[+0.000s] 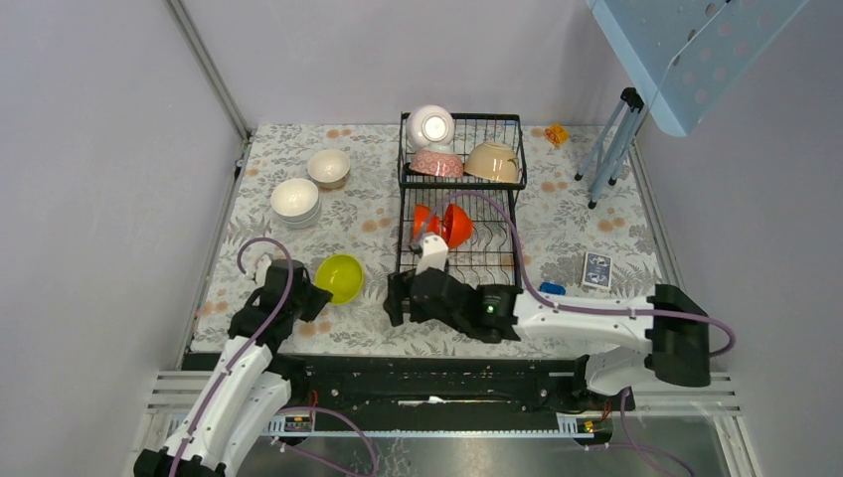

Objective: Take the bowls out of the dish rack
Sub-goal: Place the bowl at the center of the board.

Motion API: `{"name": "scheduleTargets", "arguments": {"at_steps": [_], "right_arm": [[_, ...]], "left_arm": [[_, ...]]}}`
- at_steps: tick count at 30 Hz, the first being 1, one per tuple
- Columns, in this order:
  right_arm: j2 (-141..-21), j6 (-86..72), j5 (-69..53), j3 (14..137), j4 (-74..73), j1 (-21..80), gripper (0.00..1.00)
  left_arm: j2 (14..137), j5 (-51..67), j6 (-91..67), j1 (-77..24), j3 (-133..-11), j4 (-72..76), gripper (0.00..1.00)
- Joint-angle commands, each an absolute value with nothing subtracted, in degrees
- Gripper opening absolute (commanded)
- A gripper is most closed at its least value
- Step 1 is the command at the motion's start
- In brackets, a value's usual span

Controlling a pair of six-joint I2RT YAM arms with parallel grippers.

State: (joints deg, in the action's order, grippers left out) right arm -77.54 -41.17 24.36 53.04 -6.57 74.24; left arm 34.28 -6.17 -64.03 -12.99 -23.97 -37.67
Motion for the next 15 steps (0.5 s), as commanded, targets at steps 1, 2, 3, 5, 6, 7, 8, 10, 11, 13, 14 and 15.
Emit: {"name": "scheduleTargets", "arguments": {"at_steps": [1,2,3,5,6,7,8,10,11,13,14,15], "right_arm": [[-84.17,-40.1,19.29,62.67,-4.77,70.83,0.85],[-85.85,-40.34,18.2,64.2,-5.32,69.77,0.83],[-87.3,-40.65,17.06,65.58,-5.71,68.89,0.82],[-89.56,-40.75,15.08,67.61,-5.71,67.7,0.78],[-90.43,-40.44,14.89,68.59,-5.78,67.56,0.76],[-91.2,-39.94,14.79,69.49,-6.05,67.51,0.75],[-91.98,-39.52,14.51,70.57,-6.37,67.38,0.74],[-93.73,-38.85,14.53,72.89,-7.86,67.12,0.73],[-94.68,-38.51,14.63,74.15,-8.83,66.96,0.73],[-96.82,-38.08,14.86,76.59,-11.03,66.6,0.71],[-97.65,-37.87,15.1,77.57,-12.01,66.51,0.69],[-98.49,-37.69,15.5,78.47,-12.83,66.45,0.68]], "left_arm": [[35.32,-4.56,-62.21,-13.69,-26.05,-36.18,0.0],[35.66,-4.82,-61.82,-14.14,-26.87,-36.66,0.0],[35.88,-5.33,-61.45,-14.86,-27.8,-37.1,0.0],[36.26,-7.14,-61.26,-17.26,-29.82,-38.27,0.0],[36.34,-8.14,-61.45,-19.1,-30.6,-38.6,0.0],[36.57,-9.36,-61.85,-20.99,-31.5,-39.14,0.0],[36.89,-10.52,-62.41,-22.89,-32.27,-39.58,0.0],[37.59,-13.39,-63.9,-26.81,-33.52,-40.51,0.0],[37.98,-14.85,-64.76,-28.84,-33.95,-40.86,0.0],[38.75,-18.28,-66.59,-32.37,-34.71,-41.82,0.0],[39.18,-19.39,-67.54,-33.88,-34.98,-42.25,0.0],[39.47,-20.36,-68.37,-35.11,-35.17,-42.67,0.0]]}}
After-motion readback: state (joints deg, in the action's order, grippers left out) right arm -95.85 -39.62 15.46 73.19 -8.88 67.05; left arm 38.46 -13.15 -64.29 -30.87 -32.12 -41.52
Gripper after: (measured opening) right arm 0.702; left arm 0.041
